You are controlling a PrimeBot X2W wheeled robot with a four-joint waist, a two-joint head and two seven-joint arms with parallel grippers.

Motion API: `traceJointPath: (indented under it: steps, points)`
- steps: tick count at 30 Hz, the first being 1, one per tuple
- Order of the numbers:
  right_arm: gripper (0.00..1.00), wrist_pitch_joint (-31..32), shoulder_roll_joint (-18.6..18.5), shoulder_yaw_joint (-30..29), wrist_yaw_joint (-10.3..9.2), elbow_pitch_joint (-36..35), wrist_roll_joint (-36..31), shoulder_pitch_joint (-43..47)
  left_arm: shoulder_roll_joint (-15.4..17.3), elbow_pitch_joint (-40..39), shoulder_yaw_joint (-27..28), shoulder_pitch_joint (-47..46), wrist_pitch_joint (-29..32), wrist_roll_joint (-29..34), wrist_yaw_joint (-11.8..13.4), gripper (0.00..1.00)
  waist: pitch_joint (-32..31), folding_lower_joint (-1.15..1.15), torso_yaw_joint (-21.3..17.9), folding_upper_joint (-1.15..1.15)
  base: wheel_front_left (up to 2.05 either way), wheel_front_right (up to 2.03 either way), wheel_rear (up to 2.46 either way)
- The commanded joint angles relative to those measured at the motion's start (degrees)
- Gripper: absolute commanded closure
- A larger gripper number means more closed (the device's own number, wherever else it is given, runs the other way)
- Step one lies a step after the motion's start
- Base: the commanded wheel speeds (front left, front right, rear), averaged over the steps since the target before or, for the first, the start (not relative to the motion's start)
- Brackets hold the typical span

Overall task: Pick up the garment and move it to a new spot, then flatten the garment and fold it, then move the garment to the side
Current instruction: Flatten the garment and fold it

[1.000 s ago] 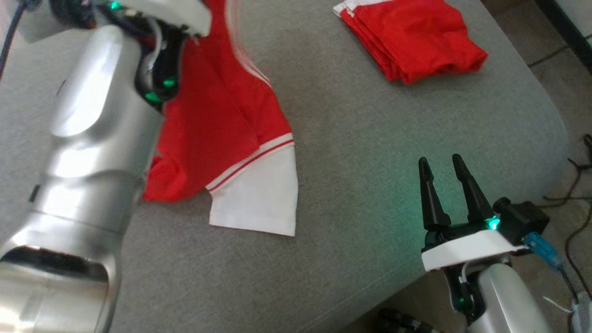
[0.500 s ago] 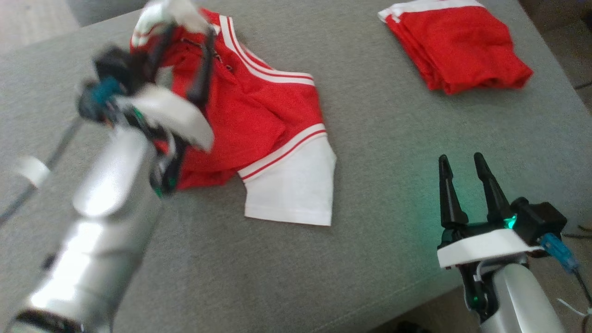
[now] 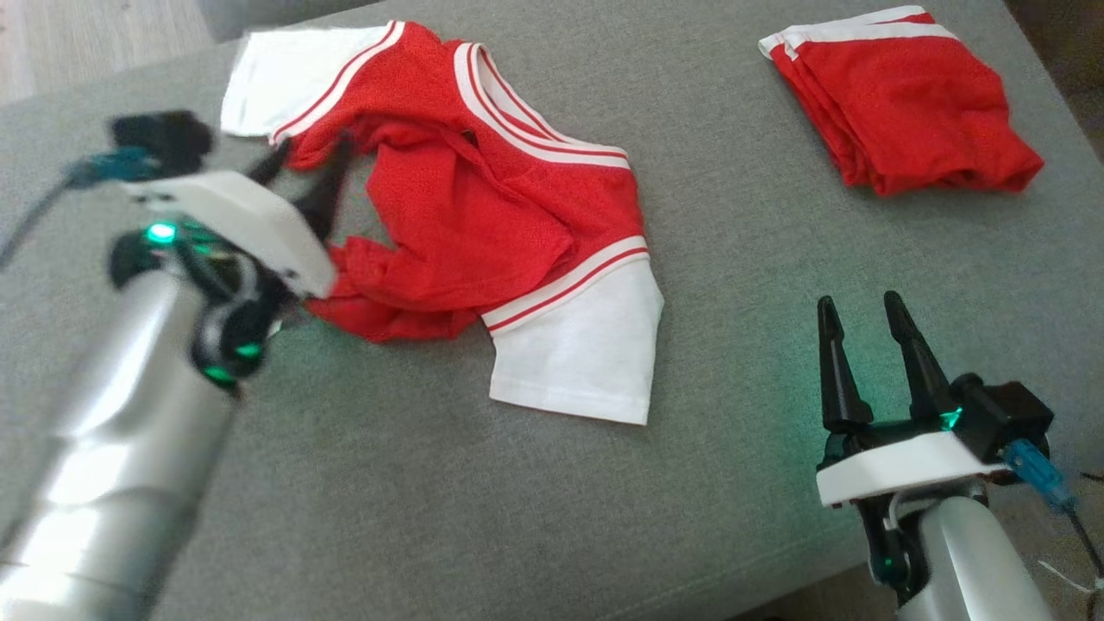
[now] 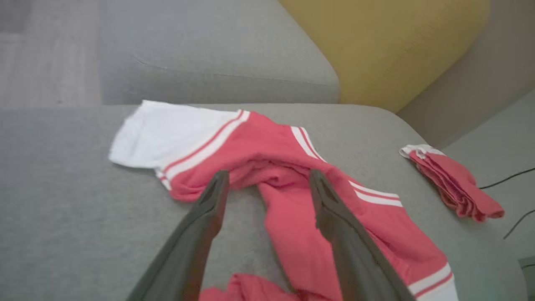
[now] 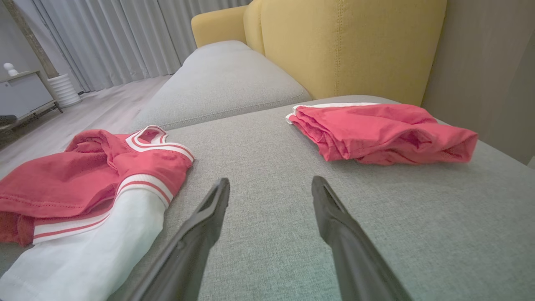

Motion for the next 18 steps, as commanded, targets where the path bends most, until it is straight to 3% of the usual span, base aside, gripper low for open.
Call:
traceJointPath:
  steps: [1,8,14,18]
  points:
    - [0.0,-0.63,-0.36,1.33,-0.04,-1.35,-0.45,-0.21,4.31,-3.37,3.57,-1.78,0.67,-0.21,0.97,0.0,-0.31,0.0,-0.23,0.0,0.0,0.0,0.0]
    - [0.0,-0.63,-0.36,1.76,-0.04,-1.1,0.61,0.54,10.3,-12.12,5.12,0.65,3.8,-0.52,2.09,0.0,-1.62,0.0,-1.22,0.0,0.0,0.0,0.0]
    - [0.0,-0.63,-0.36,1.28,-0.04,-1.56,1.18,0.82,15.34,-24.5,-1.24,5.85,1.64,10.29,2.88,0.0,-1.44,0.0,-1.79,0.0,0.0,0.0,0.0]
    - [0.0,-0.63,-0.36,1.04,-0.04,-1.69,1.17,0.94,13.72,-30.97,-7.93,9.78,-0.43,18.31,5.27,0.0,-0.63,0.0,-1.47,0.0,0.0,0.0,0.0]
